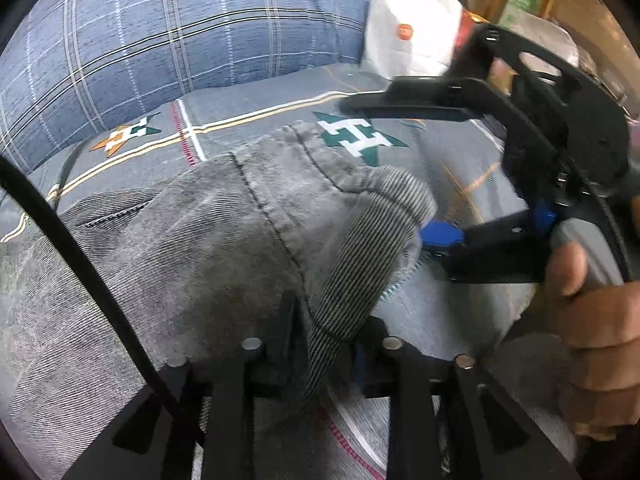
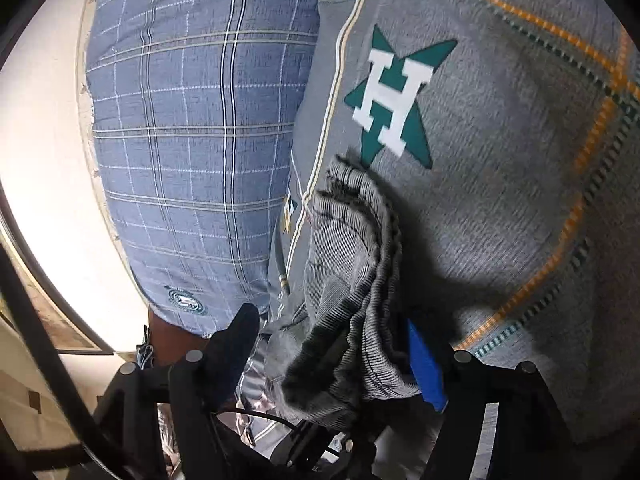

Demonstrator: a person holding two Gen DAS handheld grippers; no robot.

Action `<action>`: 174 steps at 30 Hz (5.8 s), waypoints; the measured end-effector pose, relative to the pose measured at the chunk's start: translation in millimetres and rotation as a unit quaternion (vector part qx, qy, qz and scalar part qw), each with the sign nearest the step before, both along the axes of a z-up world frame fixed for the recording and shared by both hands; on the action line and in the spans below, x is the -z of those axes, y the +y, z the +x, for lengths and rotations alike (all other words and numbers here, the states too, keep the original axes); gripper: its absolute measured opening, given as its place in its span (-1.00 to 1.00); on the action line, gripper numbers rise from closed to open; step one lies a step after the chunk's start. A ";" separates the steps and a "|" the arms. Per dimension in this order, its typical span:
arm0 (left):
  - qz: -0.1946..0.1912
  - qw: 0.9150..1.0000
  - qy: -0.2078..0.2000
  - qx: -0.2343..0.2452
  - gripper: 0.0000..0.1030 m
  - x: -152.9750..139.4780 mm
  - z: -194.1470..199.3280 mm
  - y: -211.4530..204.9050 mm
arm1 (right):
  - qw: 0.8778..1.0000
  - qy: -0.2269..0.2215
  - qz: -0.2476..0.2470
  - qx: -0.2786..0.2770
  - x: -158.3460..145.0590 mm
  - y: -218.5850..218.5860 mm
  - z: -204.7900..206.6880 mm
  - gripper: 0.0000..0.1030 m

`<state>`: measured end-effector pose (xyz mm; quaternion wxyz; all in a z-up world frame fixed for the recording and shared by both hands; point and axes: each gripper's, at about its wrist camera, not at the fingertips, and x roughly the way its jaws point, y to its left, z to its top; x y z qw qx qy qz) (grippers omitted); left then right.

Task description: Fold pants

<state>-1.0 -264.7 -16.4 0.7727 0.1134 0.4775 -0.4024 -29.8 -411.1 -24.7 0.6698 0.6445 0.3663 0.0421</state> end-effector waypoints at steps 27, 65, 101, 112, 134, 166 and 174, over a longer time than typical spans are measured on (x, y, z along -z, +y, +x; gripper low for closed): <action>0.018 0.998 -0.063 -0.007 0.17 1.9 -7.5 -4.6 | 0.994 -0.069 0.081 -0.023 -0.8 5.8 2.4 0.44; -0.009 0.999 -0.041 -0.032 -0.73 -12.5 -2.8 -3.3 | 0.994 0.005 -0.099 -0.038 -21.9 12.7 5.2 -0.57; -0.170 0.936 0.128 -0.281 -0.74 30.8 30.3 215.4 | 0.953 -0.107 -0.116 -0.260 -26.6 212.8 88.9 -0.01; -0.164 0.922 0.168 -0.309 -0.22 27.9 26.6 236.4 | 0.946 -0.011 -0.289 -0.146 -41.5 157.9 56.8 0.24; -0.131 0.929 0.099 -0.333 -0.68 27.1 31.6 271.0 | 0.933 0.030 -0.298 -0.201 -21.9 178.9 62.9 0.24; -0.088 0.939 0.050 -0.328 -0.68 18.0 15.5 257.3 | 0.905 0.031 -0.347 -0.243 -39.5 208.5 55.3 -0.69; -0.112 0.949 0.050 -0.292 -0.68 -11.7 17.5 214.2 | 0.912 -0.011 -0.358 -0.198 -85.8 167.2 37.3 -0.74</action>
